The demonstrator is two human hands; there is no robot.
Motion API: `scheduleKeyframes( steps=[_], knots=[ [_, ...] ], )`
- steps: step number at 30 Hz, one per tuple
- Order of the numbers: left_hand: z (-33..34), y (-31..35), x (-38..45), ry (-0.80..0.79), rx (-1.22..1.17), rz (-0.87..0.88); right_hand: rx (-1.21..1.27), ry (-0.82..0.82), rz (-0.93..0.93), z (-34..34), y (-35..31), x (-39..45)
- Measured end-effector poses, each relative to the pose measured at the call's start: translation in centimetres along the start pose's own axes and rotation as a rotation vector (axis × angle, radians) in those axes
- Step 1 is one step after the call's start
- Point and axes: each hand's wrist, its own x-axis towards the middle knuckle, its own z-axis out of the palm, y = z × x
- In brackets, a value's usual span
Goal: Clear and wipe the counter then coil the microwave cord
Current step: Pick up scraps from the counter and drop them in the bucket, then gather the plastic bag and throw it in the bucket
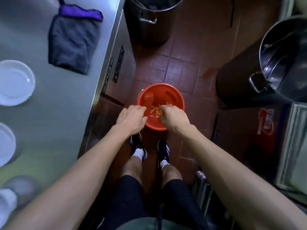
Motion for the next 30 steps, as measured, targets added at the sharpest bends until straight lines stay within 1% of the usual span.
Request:
scheduleKeyframes(
  steps=[3,8,11,15,18,22,26,30],
  knots=[
    [-2.5,1.4,-3.1,0.058,-0.018,-0.047,-0.049,0.06,-0.096,-3.5,-0.7,-1.7],
    [-6.6,1.9,-8.7,0.215,0.006,-0.155,-0.09,0.186,-0.255,-8.9,-2.9,-5.0],
    [-8.4,0.9,-12.8,0.306,-0.03,-0.24,-0.094,0.242,-0.393,-11.6,-5.5,-6.8],
    [-10.0,-1.2,-18.7,0.433,-0.122,-0.386,-0.107,0.27,-0.55,-13.6,-10.8,-8.6],
    [-10.2,-2.7,-23.2,0.518,-0.151,-0.479,-0.122,0.272,-0.646,-13.7,-15.2,-10.0],
    [-8.8,-4.0,-28.7,0.509,-0.1,-0.568,-0.166,0.207,-0.783,-12.3,-20.7,-12.3],
    [-6.6,-5.6,-34.5,0.55,-0.13,-0.653,-0.211,0.146,-0.902,-9.7,-26.0,-15.2],
    [-3.3,-7.1,-41.0,0.583,-0.137,-0.758,-0.24,0.116,-0.994,-5.7,-31.2,-19.0]
  ],
)
